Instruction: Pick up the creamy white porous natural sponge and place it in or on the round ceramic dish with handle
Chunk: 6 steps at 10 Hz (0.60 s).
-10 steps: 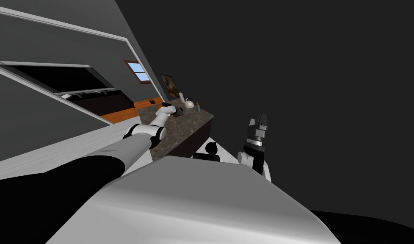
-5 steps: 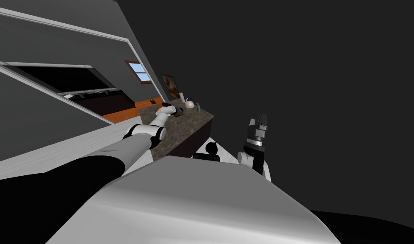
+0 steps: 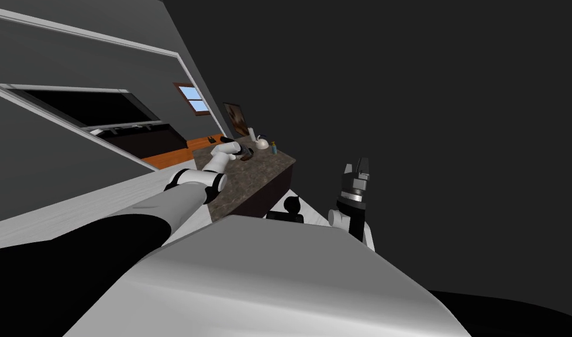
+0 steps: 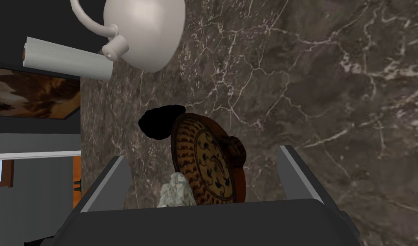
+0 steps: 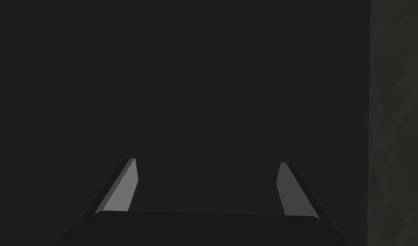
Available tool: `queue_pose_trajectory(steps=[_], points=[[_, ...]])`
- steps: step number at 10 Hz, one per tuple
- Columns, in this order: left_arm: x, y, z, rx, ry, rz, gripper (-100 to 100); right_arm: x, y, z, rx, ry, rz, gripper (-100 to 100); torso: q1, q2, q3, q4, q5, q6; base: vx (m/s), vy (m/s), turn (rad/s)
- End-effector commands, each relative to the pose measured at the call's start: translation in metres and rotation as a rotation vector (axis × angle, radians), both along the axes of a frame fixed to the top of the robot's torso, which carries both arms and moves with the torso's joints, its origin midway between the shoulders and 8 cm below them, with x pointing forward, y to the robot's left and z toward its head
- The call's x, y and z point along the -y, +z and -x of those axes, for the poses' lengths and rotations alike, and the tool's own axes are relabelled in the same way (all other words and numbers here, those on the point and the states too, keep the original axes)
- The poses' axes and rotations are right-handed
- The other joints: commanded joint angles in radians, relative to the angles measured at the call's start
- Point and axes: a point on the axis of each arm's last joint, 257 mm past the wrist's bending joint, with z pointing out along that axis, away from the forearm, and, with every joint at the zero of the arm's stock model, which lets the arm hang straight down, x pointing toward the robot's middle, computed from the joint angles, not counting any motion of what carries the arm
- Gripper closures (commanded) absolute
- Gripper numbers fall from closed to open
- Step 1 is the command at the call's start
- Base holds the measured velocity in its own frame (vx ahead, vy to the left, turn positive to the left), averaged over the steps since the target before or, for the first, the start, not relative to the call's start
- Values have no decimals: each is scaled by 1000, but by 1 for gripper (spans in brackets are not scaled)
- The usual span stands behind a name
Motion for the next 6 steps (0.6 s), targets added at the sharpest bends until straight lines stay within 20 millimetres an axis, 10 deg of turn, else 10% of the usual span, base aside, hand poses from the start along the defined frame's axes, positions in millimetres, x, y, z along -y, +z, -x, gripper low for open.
queue_pose_trajectory(steps=[1,3,4,6], points=[[-3,17,-2,-2,-2,4,-100,0,0,0,0,0,0,0,0,0,0,0,0,0,-13,-31,14],[-6,21,-1,2,-2,2,-100,0,0,0,0,0,0,0,0,0,0,0,0,0,-8,-24,9],[-6,22,0,-1,-3,3,0,0,0,0,0,0,0,0,1,0,0,0,0,0,0,0,0],[-6,21,0,-1,-3,3,0,0,0,0,0,0,0,0,2,-1,-1,0,1,0,0,0,0]])
